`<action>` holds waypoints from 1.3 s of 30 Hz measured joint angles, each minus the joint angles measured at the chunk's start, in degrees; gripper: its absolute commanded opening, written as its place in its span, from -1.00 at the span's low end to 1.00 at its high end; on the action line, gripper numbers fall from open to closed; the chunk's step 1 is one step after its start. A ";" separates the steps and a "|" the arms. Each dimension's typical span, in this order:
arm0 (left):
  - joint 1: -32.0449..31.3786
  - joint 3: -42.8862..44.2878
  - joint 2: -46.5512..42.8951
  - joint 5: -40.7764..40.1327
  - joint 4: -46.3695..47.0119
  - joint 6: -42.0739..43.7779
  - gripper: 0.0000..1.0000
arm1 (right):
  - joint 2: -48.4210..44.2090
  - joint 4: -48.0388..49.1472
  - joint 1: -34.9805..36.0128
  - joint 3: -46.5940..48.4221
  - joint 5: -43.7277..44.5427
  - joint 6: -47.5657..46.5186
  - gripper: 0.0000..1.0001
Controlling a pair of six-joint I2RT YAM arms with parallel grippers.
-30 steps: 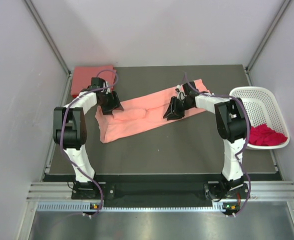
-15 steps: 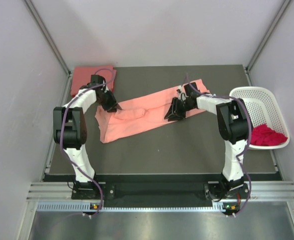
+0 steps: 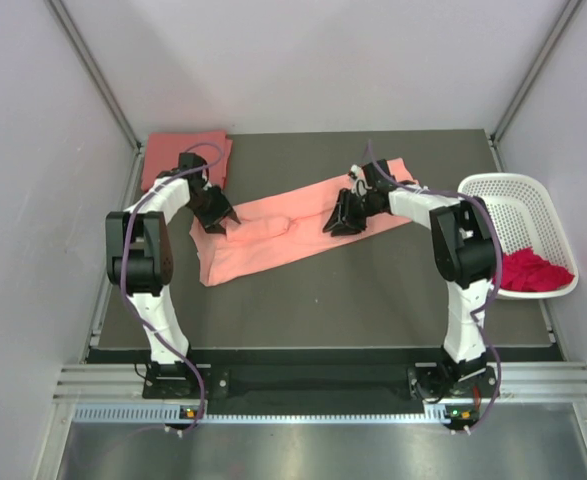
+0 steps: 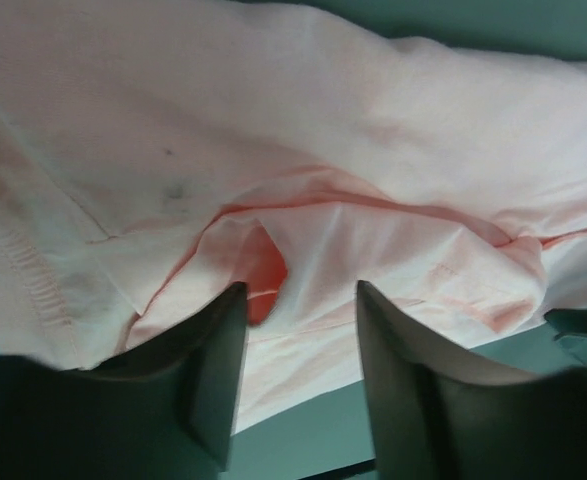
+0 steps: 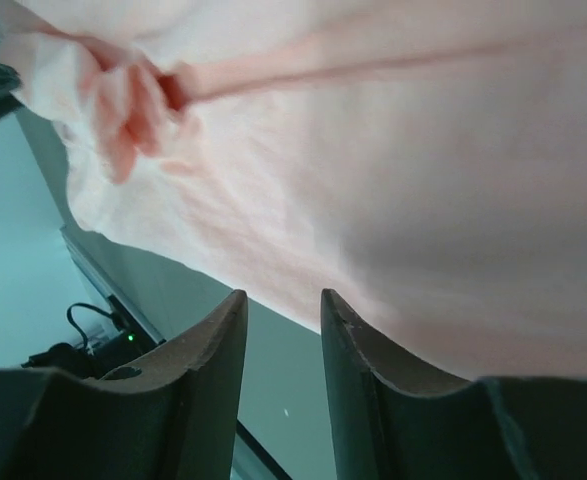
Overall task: Fold and stack the t-shirts
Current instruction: Fold the tshirt
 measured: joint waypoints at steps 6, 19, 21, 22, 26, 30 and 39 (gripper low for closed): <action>0.00 -3.61 -1.62 2.36 2.64 2.36 0.19 | 3.50 0.94 4.11 11.72 1.44 0.46 0.00; 0.00 -7.13 -3.13 5.73 5.01 4.02 -0.38 | 11.78 -1.16 10.75 22.49 4.92 0.39 -0.02; 0.00 -7.13 -3.13 5.86 5.25 4.22 -0.54 | 12.22 -1.97 10.78 22.49 5.42 0.11 -0.04; 0.02 -7.13 -3.13 5.97 5.38 4.28 -0.58 | 12.39 -2.29 10.78 22.49 5.57 -0.02 -0.05; 0.15 -7.13 -3.15 6.25 5.57 4.52 -0.66 | 12.50 -2.49 10.91 22.49 5.62 0.11 -0.08; 0.94 -7.13 -3.17 6.91 5.66 4.50 -0.67 | 12.52 -1.29 11.30 22.45 4.55 2.91 -0.10; 4.83 -6.54 -3.15 11.91 7.82 1.60 -0.60 | 12.96 9.14 11.80 19.39 0.31 14.80 -0.10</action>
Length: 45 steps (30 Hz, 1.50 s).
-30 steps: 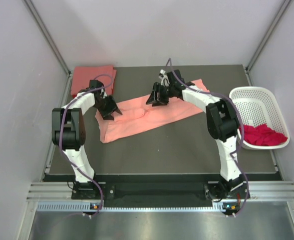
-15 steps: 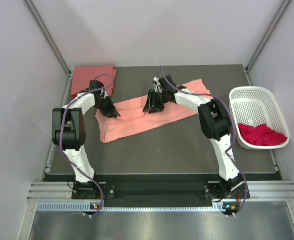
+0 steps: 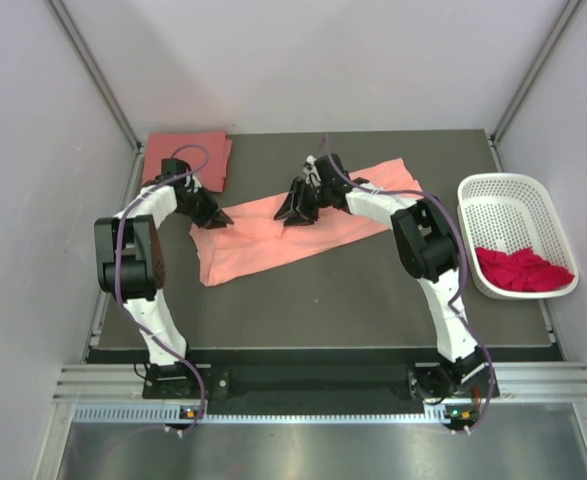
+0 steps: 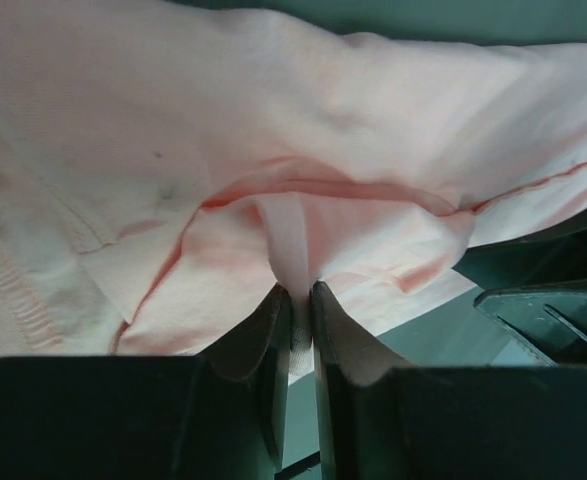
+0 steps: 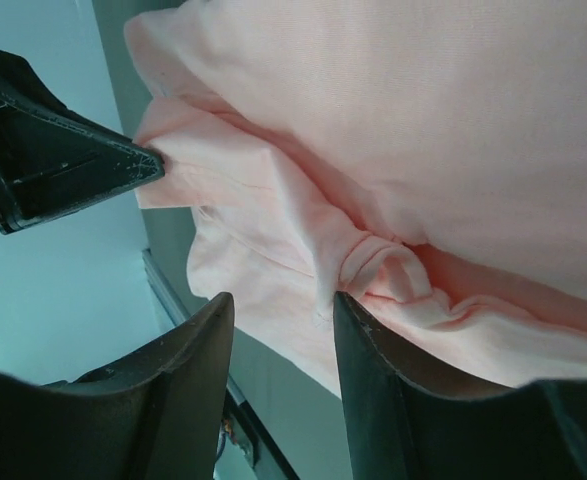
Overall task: Fold and stack the t-shirts
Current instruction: Fold the tshirt
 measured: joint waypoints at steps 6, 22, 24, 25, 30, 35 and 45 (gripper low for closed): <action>-0.11 1.31 1.22 4.26 2.67 -2.08 -0.52 | 0.02 0.90 -0.31 0.00 0.33 1.14 -0.09; -0.11 1.66 2.80 5.01 3.39 -1.84 -0.48 | -0.87 -1.51 0.00 -4.17 3.30 -1.46 -0.04; -0.11 1.66 2.80 4.79 3.37 -1.57 -0.48 | -0.87 -1.49 0.33 -4.17 3.48 -1.53 -0.04; -0.11 1.66 2.80 4.70 3.34 -1.49 -0.48 | -0.87 -1.51 0.52 -4.17 3.58 -1.64 -0.04; -0.11 1.66 2.80 4.37 2.99 -1.22 -0.49 | -0.87 -1.31 1.40 -4.11 3.65 -1.81 -0.07; -0.11 1.66 2.80 4.28 2.95 -1.16 -0.49 | -0.15 -1.33 1.60 -2.08 3.37 -1.14 -0.16; -0.11 1.66 2.78 4.15 2.97 -1.20 -0.49 | 0.79 1.25 1.60 -0.61 2.49 2.95 -0.17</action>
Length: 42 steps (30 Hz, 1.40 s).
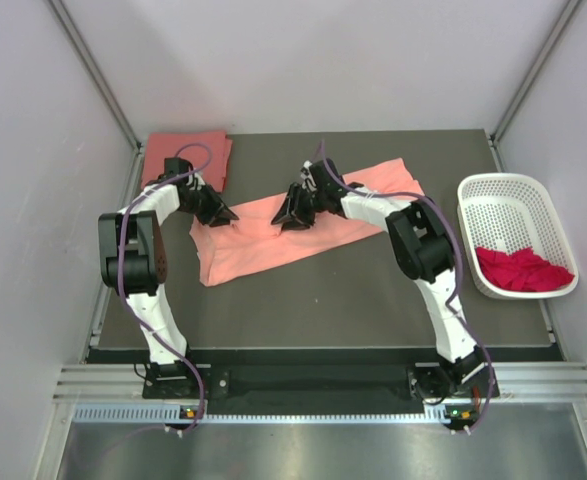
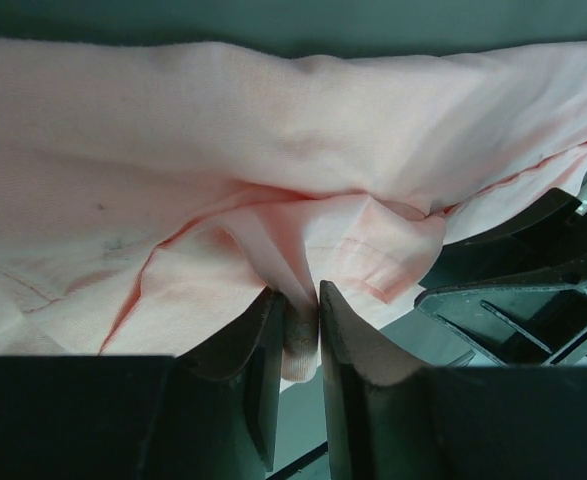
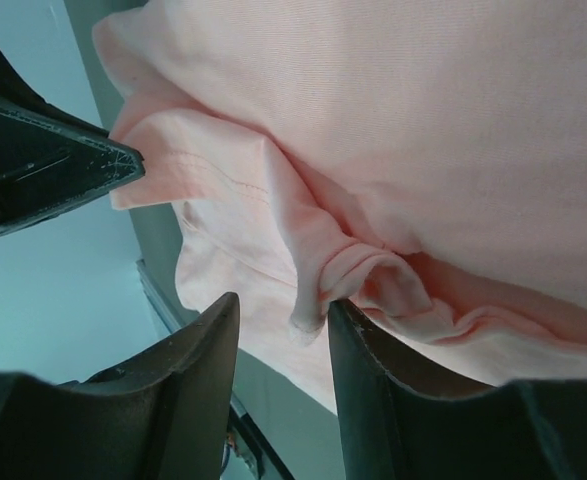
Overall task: Fold and stack the t-shirts
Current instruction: Fold the tshirt
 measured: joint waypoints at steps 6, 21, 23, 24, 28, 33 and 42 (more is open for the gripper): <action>0.00 -0.44 -0.04 0.00 0.02 -0.04 -0.50 | 1.84 -0.83 0.00 1.07 0.11 -0.74 -0.37; 0.00 -1.53 -0.04 -5.27 -1.97 2.23 -0.57 | 5.18 -9.49 -3.10 12.11 -1.11 -9.62 -0.94; 0.00 -1.53 -0.04 -6.10 -2.12 2.56 -0.55 | 5.75 -9.94 -3.26 12.31 -1.90 -10.32 -0.84; 0.00 -1.53 -0.04 -6.49 -2.16 2.84 -0.53 | 6.23 -10.25 -3.28 12.28 -2.21 -10.51 -0.81; 0.00 -1.53 -0.02 -8.39 -3.06 3.63 -0.46 | 7.78 -11.85 -3.28 12.13 -2.51 -11.47 -0.57; 0.00 -1.03 -0.02 -10.86 -5.22 4.87 -0.22 | 7.87 -12.94 -3.56 11.91 -2.75 -13.07 -0.39; -0.02 0.02 -7.08 -12.46 -7.87 6.01 -0.32 | 5.42 -19.71 -4.42 12.74 0.11 -18.34 -0.27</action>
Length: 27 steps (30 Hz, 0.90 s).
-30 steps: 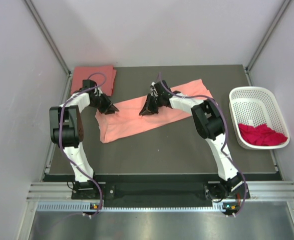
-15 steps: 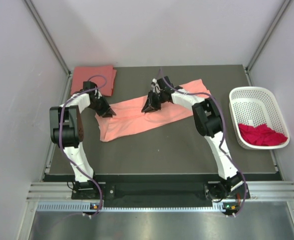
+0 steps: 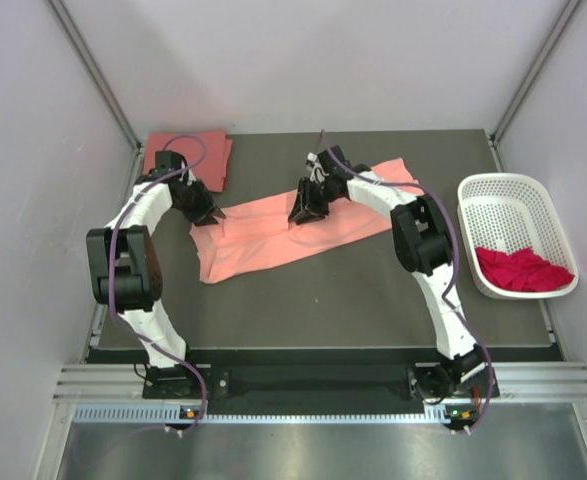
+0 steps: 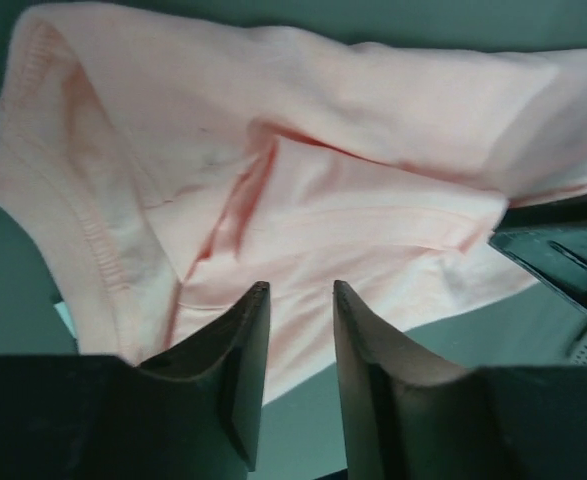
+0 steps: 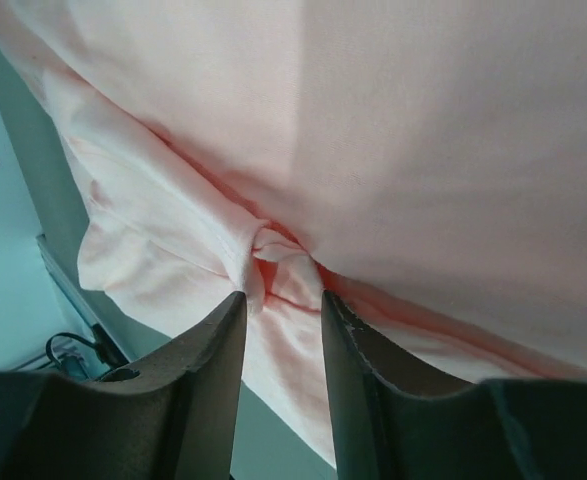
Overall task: Fold and stack the t-shirts
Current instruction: Fold the tshirt
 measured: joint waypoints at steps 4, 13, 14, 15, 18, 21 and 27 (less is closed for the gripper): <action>-0.61 -0.02 -1.31 3.52 2.16 -1.75 -0.40 | -0.26 -0.26 0.33 2.05 0.66 -0.46 -0.37; -2.05 -0.68 6.03 8.22 9.22 -7.23 -0.41 | 0.83 5.64 2.73 3.37 -2.43 5.84 -0.75; -2.08 -0.68 6.88 8.20 9.55 -7.50 -0.41 | 1.22 6.56 2.82 3.37 -2.69 6.67 -0.78; -2.08 -0.68 7.85 8.13 9.92 -7.72 -0.40 | 1.90 7.39 2.84 3.37 -2.99 7.67 -0.81; -2.08 -0.68 10.23 6.75 10.27 -7.56 -0.39 | 3.19 10.01 2.62 1.90 -3.41 10.21 -0.84; -2.08 -0.55 10.60 6.43 10.14 -6.73 -0.27 | 4.35 11.21 1.86 -0.07 -3.65 11.58 -0.82; -2.38 -0.72 5.07 2.08 6.62 -3.19 -0.08 | 4.94 12.22 0.87 -0.13 -6.10 11.47 -0.64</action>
